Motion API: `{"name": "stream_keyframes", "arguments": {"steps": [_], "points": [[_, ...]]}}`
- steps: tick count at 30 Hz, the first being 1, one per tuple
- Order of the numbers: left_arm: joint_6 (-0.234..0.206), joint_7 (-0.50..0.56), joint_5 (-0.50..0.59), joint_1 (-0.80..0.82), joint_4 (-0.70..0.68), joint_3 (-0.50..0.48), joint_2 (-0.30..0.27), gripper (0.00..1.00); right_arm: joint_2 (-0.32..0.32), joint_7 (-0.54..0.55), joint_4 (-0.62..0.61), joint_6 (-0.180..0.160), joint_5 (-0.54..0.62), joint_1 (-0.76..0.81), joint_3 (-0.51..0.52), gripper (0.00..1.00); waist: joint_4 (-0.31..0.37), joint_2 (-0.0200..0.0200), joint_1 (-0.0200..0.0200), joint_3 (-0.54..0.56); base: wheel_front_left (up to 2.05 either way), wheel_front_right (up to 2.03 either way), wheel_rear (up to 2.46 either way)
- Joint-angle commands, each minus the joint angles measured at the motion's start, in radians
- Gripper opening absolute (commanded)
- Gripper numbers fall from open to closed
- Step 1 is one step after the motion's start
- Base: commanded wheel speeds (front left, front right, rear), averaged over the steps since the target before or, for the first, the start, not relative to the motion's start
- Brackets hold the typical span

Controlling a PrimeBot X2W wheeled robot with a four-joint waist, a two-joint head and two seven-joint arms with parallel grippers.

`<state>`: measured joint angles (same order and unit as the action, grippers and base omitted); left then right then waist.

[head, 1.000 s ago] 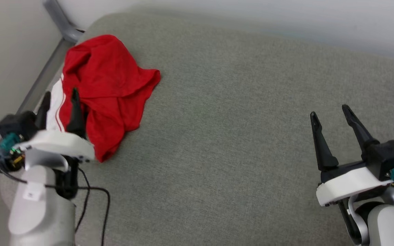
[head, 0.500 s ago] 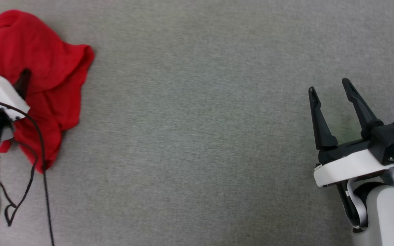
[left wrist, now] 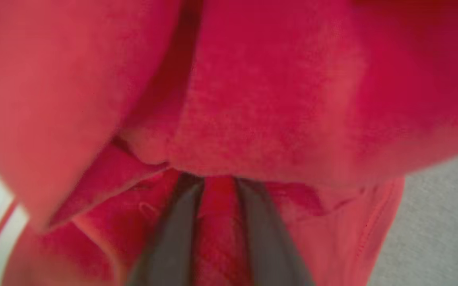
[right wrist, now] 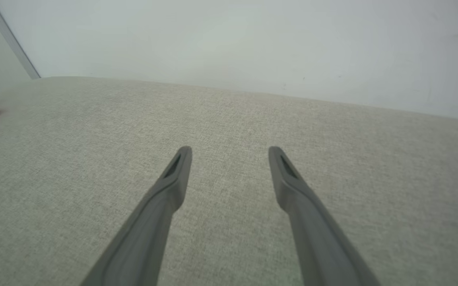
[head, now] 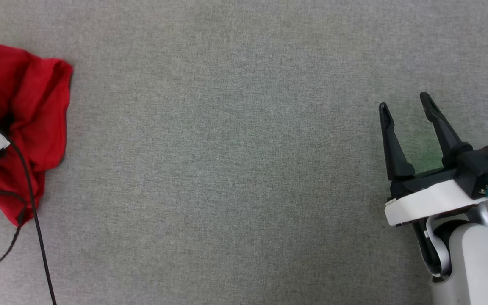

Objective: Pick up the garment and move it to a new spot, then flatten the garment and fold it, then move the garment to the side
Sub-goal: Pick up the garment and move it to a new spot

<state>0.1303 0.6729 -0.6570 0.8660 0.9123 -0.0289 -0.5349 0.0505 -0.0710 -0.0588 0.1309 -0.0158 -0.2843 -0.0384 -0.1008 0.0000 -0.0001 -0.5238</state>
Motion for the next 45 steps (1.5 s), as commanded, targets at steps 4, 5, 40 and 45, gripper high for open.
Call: {"name": "stream_keyframes", "arguments": {"steps": [4, 5, 40, 45], "points": [[-0.002, -0.019, 0.023, -0.108, 0.069, 0.046, 0.069, 0.00, 0.000, -0.007, 0.012, 0.000, -0.010, 0.002, 0.004, 1.00, -0.001, 0.0000, 0.0001, 0.039, 0.00, 0.00, 0.00], [-0.002, -0.049, 0.031, -0.104, 0.063, 0.048, 0.060, 0.00, 0.000, -0.008, 0.015, 0.000, -0.012, 0.006, 0.006, 1.00, -0.003, 0.0000, 0.0001, 0.051, 0.00, 0.00, 0.00], [-0.026, -0.736, 0.188, -0.299, -0.319, 0.225, 0.237, 0.00, 0.000, -0.017, 0.074, 0.000, -0.107, 0.237, 0.095, 1.00, 0.176, 0.0000, 0.0001, 0.460, 0.00, 0.00, 0.00], [-0.013, -0.706, 0.182, -0.355, -0.400, 0.320, 0.322, 0.00, 0.000, -0.022, 0.081, 0.000, -0.114, 0.234, 0.091, 1.00, 0.244, 0.0000, 0.0001, 0.451, 0.00, 0.00, 0.00]]}}
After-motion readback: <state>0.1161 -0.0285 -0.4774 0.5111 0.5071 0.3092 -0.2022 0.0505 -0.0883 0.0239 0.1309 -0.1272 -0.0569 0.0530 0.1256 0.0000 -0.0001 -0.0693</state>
